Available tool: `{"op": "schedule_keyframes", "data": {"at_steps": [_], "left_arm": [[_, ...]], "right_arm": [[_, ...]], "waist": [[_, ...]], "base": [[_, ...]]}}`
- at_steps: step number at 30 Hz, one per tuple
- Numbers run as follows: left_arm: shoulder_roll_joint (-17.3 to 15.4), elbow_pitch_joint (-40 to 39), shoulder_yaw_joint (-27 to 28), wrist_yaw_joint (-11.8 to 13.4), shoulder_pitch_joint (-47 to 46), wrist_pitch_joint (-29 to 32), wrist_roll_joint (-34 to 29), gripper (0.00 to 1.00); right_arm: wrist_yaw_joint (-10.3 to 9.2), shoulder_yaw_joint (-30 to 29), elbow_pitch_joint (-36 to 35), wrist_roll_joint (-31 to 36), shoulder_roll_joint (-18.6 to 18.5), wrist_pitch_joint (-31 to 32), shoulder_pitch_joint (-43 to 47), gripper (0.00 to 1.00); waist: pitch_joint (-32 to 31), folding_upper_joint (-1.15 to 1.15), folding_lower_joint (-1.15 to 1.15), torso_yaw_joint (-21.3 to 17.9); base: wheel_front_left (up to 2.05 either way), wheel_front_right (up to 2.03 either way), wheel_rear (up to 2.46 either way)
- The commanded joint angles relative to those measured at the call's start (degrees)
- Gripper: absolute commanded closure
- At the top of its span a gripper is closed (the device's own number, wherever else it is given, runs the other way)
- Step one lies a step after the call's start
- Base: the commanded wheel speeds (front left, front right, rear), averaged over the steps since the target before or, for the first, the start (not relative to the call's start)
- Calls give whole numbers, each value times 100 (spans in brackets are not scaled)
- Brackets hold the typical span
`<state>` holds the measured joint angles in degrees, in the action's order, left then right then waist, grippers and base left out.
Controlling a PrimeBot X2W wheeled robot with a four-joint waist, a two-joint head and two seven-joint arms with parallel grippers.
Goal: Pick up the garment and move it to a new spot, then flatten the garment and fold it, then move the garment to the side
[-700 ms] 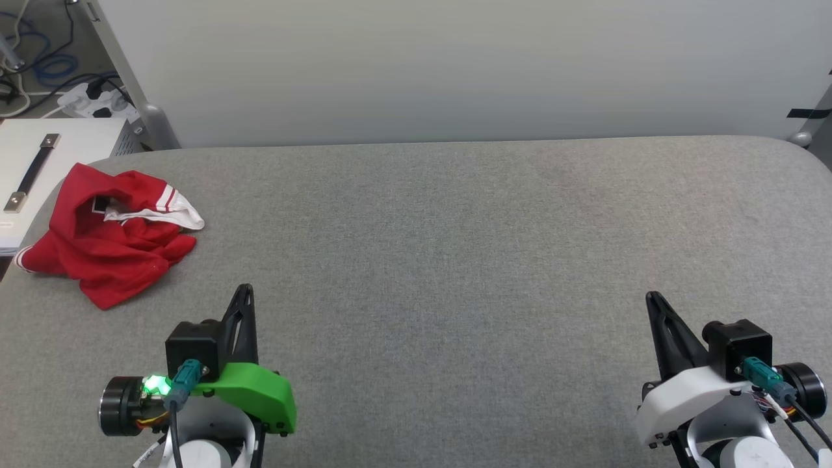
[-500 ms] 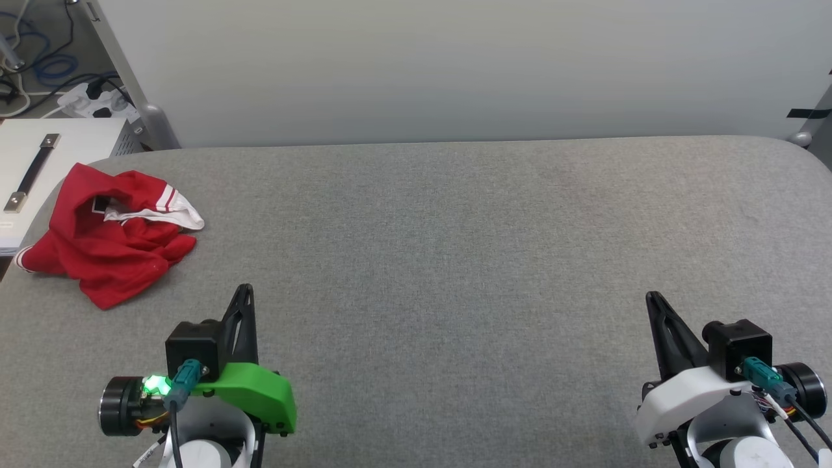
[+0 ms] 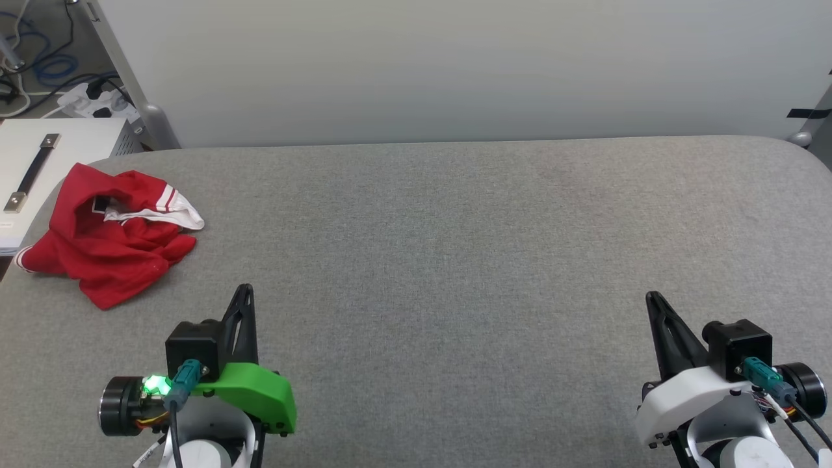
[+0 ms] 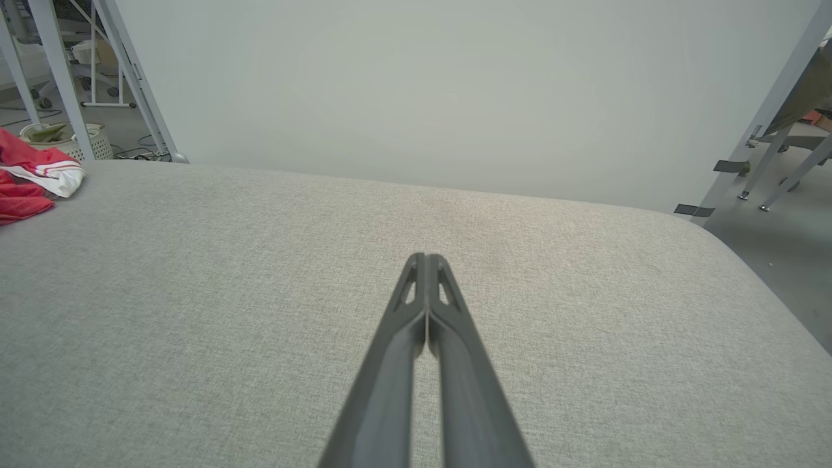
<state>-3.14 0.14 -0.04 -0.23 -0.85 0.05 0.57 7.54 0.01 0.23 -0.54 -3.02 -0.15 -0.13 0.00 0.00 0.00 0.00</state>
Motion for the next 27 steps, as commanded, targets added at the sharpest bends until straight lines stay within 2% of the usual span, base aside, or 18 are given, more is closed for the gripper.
{"op": "schedule_keyframes", "data": {"at_steps": [1, 2, 27], "left_arm": [[26, -14, 4, 23, 85, -5, -57, 100], [0, 0, 0, 0, 1, -1, 2, 0], [3, 187, -55, -85, 30, -252, 266, 0]], "right_arm": [[-5, -1, -23, 54, 14, 15, 13, 100], [0, 0, 0, -2, 0, -1, 0, 0], [-1, -77, 118, -165, 1, -250, 32, 0]], "waist": [[0, 0, 0, 0], [0, 0, 0, 0], [22, 0, 0, 8]], "base": [[0, 0, 0], [0, 0, 0], [0, 0, 0]]}}
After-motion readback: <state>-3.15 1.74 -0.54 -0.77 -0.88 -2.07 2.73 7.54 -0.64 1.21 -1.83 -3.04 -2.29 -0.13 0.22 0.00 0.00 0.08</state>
